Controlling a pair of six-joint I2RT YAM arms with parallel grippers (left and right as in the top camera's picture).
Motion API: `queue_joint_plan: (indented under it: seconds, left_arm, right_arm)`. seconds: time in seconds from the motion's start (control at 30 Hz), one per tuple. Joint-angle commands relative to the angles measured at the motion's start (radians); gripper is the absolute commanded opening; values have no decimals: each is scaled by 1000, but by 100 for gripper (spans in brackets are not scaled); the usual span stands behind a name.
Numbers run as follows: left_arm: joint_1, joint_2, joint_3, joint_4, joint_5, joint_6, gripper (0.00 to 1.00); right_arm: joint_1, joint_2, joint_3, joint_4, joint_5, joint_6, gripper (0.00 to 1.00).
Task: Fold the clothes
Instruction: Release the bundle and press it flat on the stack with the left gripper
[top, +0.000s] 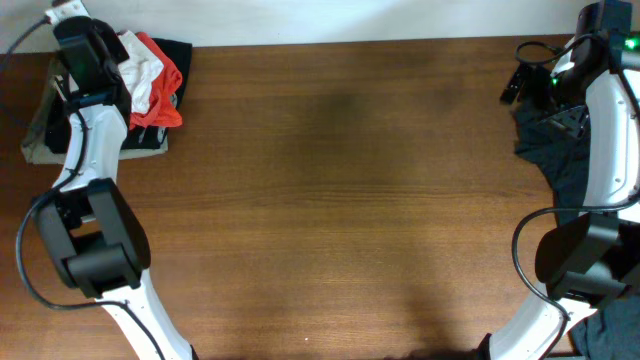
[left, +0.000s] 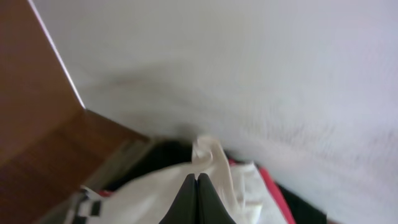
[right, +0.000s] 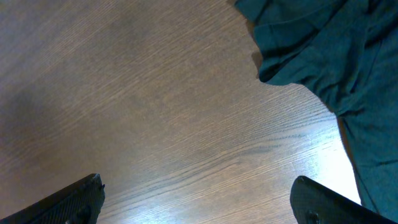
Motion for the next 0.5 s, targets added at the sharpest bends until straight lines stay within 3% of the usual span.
queue_joint_plan:
  seconds: [0.0,0.1,0.23,0.47]
  left_arm:
    - [6,98,-3,-26,111,15,5]
    - [-6,150,-3,-41,204,15,8]
    - [-30,166,-3,-55,208,17,11]
    - [-31,30,-3,-64,209,16,13]
  right_arm:
    - [-1,-8,1,1,16,1,99]
    - [-1,-8,1,0,16,1,99]
    - [-1,-8,1,0,16,1,99]
    - [-1,-8,1,1,16,1,99]
